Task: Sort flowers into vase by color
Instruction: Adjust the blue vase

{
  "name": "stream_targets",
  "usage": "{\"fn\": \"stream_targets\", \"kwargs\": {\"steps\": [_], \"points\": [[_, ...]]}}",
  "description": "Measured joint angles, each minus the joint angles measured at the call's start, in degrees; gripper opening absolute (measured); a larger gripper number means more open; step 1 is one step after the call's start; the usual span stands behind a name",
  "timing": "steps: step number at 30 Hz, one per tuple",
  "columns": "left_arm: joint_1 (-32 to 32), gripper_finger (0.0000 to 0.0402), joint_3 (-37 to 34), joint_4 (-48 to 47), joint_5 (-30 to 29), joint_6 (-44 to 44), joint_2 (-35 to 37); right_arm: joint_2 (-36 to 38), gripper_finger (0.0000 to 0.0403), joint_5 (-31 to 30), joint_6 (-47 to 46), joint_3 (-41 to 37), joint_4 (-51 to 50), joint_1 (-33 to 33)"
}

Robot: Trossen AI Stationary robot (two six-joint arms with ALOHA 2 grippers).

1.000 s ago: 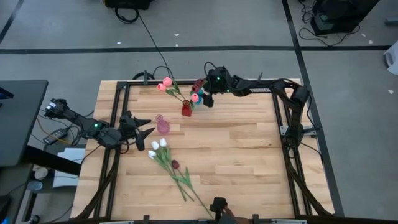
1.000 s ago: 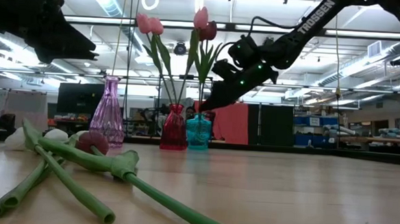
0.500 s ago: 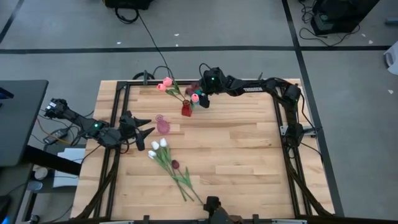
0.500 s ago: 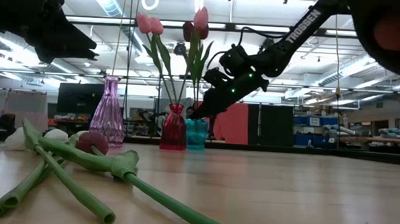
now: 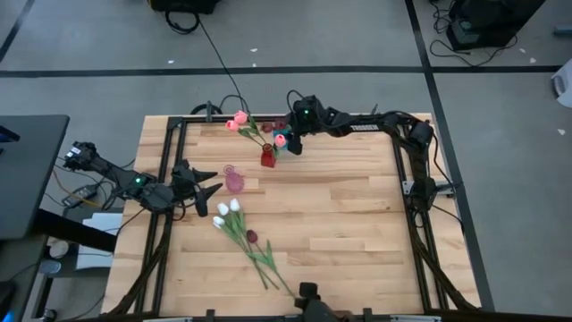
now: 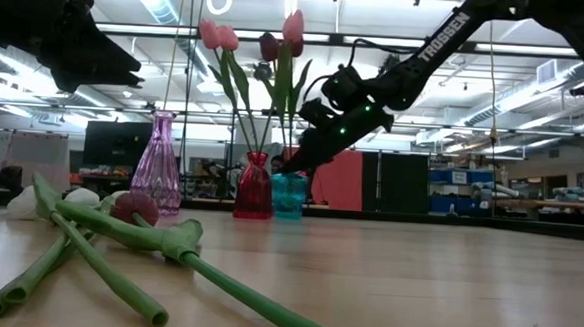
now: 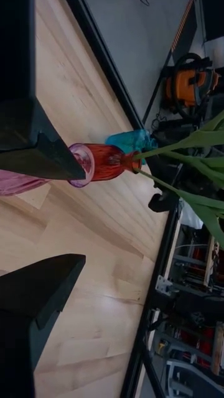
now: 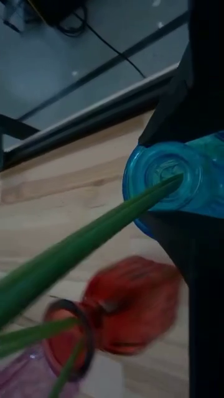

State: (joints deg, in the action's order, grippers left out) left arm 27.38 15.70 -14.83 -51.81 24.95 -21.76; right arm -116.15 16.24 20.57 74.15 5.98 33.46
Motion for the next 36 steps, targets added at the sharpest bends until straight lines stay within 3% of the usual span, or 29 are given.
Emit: {"fn": "stream_targets", "kwargs": {"steps": [8, 15, 22, 29, 36], "points": [[0.0, 0.0211, 0.0, -0.1, 0.0, 0.3, 0.0, 7.8, 0.0172, 1.3, 0.7, -0.3, -17.6, 0.4], [0.0, 0.0211, -0.1, -0.1, 0.0, 0.6, 0.0, 15.4, 0.0170, 4.7, -0.7, -2.8, -30.3, -3.6], [0.0, 0.0211, -0.1, -0.1, 0.0, 1.2, 0.0, 25.2, 0.0170, 0.7, -5.8, -13.2, -21.5, -7.6], [0.0, 0.0211, -0.1, 0.3, 0.0, 2.8, 0.0, 34.3, 0.0169, -6.4, -11.5, -26.0, -4.7, -6.2], [0.0, 0.0211, -0.1, 0.3, 0.0, 4.2, 0.0, 38.5, 0.0170, -10.8, -14.5, -30.6, -7.0, -5.9]]}}
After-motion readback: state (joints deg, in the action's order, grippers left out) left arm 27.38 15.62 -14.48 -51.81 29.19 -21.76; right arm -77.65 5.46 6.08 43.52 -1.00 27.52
